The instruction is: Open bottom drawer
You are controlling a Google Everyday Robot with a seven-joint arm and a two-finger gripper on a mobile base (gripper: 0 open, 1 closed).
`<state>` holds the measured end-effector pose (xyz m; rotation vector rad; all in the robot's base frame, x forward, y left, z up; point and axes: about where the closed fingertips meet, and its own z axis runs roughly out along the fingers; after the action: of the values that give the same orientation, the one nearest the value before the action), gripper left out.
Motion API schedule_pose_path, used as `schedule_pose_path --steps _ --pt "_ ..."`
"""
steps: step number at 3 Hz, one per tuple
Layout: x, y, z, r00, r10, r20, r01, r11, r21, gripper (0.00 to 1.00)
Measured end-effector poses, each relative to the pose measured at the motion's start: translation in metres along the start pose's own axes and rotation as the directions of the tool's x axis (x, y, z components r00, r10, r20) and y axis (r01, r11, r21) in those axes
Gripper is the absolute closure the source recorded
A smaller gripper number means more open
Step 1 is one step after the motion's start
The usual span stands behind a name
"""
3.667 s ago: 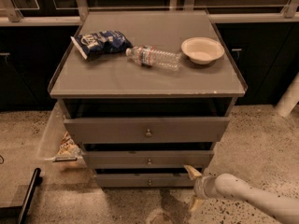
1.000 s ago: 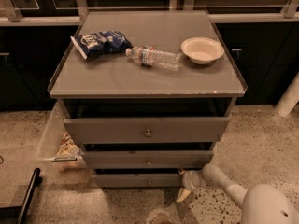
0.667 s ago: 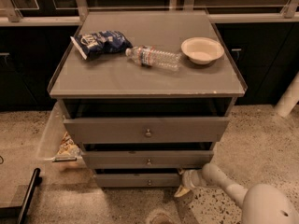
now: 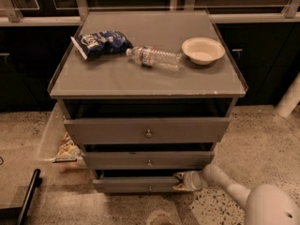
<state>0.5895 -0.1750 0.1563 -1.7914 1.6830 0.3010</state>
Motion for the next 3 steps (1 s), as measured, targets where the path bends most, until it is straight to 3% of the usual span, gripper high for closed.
schedule_pose_path --steps 1,2,3 --pt "-0.0024 -0.0012 -0.0031 1.0 0.0 0.0 0.0 1.0 0.0 0.88" --pt "-0.0024 -0.0012 -0.0031 1.0 0.0 0.0 0.0 1.0 0.0 0.86" --pt "-0.0033 -0.0016 -0.0013 1.0 0.001 0.001 -0.001 1.0 -0.003 0.62"
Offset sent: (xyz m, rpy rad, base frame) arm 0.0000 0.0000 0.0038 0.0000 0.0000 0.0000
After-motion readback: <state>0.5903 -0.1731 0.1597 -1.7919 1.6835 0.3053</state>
